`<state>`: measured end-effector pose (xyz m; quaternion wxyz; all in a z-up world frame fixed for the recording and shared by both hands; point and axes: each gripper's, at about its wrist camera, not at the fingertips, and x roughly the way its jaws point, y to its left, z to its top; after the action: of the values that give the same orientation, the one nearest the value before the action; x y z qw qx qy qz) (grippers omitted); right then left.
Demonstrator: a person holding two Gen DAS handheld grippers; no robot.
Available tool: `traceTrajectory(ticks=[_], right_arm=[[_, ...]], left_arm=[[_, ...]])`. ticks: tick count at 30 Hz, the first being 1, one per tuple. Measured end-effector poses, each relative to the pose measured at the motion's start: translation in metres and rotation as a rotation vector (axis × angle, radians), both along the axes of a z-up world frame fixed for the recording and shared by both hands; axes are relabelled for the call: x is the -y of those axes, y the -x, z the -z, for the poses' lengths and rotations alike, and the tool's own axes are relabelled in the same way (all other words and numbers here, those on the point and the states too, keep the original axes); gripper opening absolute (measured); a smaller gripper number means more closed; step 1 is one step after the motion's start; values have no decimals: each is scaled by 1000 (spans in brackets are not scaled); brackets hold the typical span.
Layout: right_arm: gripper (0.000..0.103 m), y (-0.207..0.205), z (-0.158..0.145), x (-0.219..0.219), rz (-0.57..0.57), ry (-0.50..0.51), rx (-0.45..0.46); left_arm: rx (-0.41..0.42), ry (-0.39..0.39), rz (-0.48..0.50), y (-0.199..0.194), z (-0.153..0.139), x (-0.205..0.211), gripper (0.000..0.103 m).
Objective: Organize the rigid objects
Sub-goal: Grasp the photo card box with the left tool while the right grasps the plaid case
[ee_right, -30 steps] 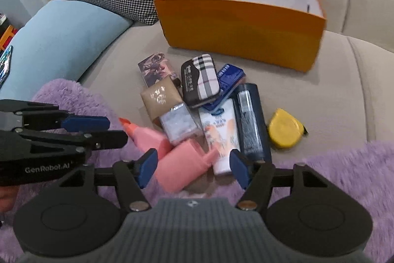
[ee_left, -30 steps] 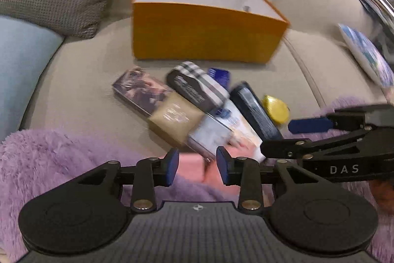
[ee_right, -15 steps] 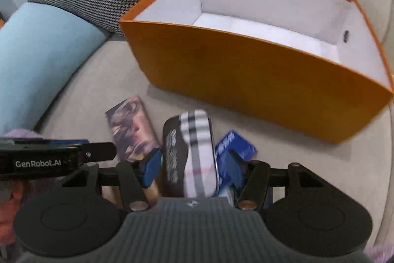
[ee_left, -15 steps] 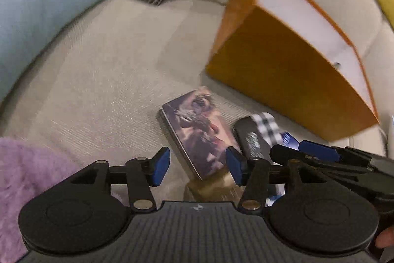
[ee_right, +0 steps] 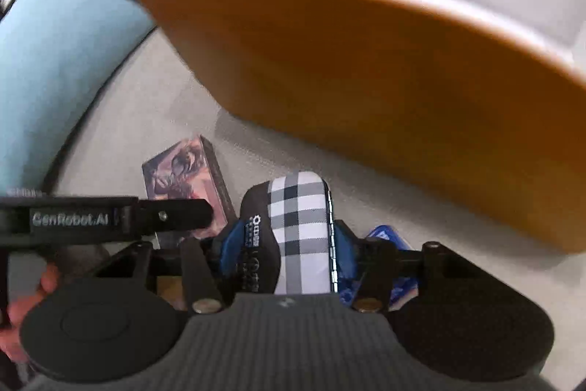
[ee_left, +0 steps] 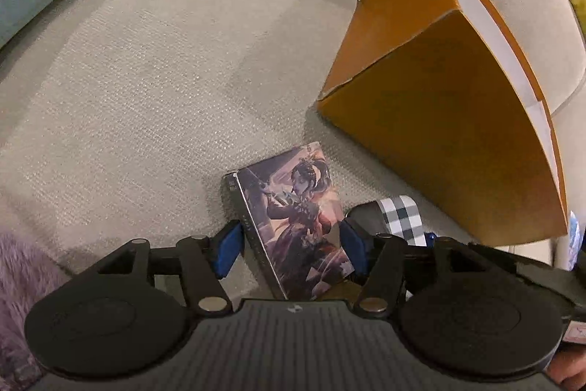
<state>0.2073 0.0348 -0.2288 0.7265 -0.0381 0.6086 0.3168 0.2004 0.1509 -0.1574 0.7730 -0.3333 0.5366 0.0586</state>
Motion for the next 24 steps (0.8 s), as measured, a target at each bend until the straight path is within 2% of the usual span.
traceTrajectory(ticks=[1,4,6,8,9,11,14,16,18,19,22,24], right_arm=[[54,0,-2,1,0,2,-2],[49,-1,-13,11,6,21,-15],[42,-4,-21,10,20,16,-10],[30,-5,-31,15,32,2,-14],[28,-4,-36,16,38,-8,-16],[20,-3,-45,16,39,-23,-7],[19,2,-63,9,19,-25,74],[19,4,-73,0,-5,-16,136],[19,-1,-67,-12,-20,-10,163],[20,-1,-66,-14,-26,-2,165],[20,-1,-63,-18,-36,25,164],[21,-2,-59,-17,-21,17,139]], left_arm=[[3,-3,0,0,-1,0,67],[30,-23,-7,1,-6,0,53],[58,-35,-11,4,-12,-1,43],[88,-49,-1,4,-19,0,36],[104,-56,9,5,-24,0,33],[122,-81,36,6,-34,5,30],[133,-124,85,8,-49,7,27],[124,-189,137,9,-58,10,26],[108,-247,190,6,-56,15,25],[95,-244,199,7,-54,14,25],[97,-149,166,2,-43,6,26],[102,-116,148,7,-44,5,28]])
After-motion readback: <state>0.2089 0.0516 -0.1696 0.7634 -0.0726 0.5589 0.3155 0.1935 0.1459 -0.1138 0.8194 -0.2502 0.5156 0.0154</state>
